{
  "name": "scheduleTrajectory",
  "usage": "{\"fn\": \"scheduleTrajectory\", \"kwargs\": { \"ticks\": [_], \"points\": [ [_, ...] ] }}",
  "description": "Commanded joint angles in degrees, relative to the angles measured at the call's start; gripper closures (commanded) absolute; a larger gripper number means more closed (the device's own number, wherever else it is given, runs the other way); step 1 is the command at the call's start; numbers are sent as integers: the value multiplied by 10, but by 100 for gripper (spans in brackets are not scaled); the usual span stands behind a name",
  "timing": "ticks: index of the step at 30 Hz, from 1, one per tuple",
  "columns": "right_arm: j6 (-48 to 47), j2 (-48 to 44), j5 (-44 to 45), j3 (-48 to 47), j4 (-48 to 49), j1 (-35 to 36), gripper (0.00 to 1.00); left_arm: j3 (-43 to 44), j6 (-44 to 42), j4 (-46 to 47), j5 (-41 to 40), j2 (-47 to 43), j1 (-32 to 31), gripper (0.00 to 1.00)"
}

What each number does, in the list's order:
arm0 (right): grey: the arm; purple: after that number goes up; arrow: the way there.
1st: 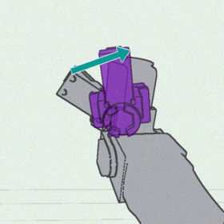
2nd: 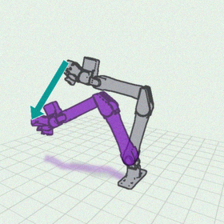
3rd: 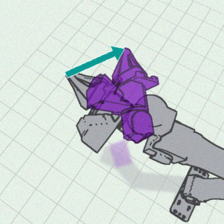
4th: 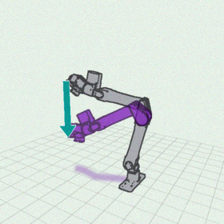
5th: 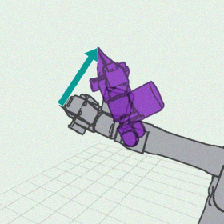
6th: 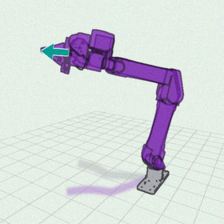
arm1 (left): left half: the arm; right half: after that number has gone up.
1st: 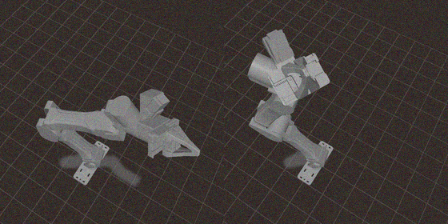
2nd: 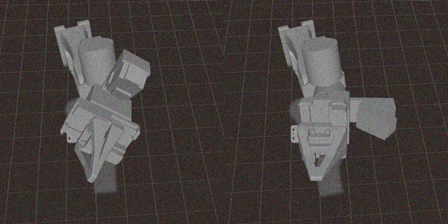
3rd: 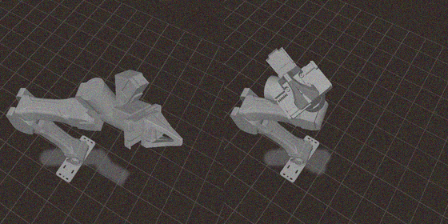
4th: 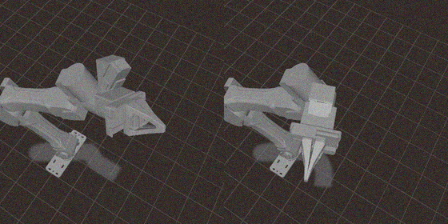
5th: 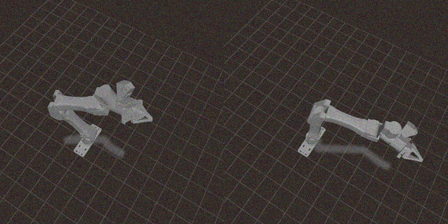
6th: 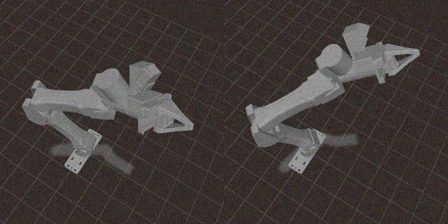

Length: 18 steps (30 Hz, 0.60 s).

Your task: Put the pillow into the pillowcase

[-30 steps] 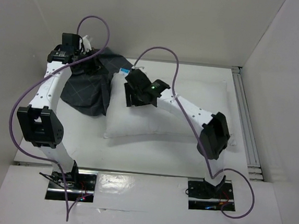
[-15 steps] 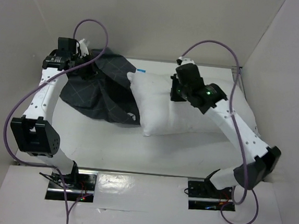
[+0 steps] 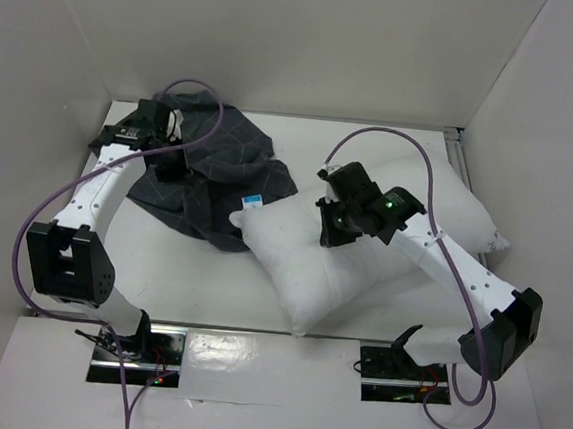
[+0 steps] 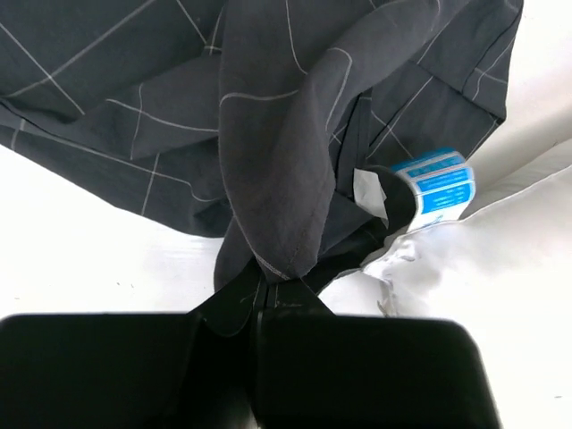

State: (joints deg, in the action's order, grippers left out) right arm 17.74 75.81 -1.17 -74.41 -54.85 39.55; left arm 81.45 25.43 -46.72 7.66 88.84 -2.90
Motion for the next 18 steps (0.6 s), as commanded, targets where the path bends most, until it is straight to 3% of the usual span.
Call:
{"fn": "scheduleTrajectory", "kwargs": {
  "ticks": [1,2,4,5,7,11,13,16,18],
  "points": [
    [4,-9,-29,16,26,21,100,38,-12,13,-5,-19,3,100],
    [4,1,-29,8,26,27,95,44,-12,13,2,-19,3,100],
    [-16,31,-17,-26,1,33,68,55,-12,13,9,-19,3,100],
    [-23,39,-7,-71,1,41,45,61,-12,13,9,-26,3,100],
    [-45,54,18,-125,-5,41,34,66,-12,13,34,-26,3,100],
    [-87,137,60,-281,10,41,34,105,-12,13,62,-32,3,100],
    [-98,177,65,-309,34,41,34,116,-6,18,76,-32,3,100],
    [-109,246,65,-318,112,47,28,139,-1,23,92,-19,3,100],
    [-115,289,67,-313,177,60,16,151,5,23,106,-6,-3,100]
  ]
}}
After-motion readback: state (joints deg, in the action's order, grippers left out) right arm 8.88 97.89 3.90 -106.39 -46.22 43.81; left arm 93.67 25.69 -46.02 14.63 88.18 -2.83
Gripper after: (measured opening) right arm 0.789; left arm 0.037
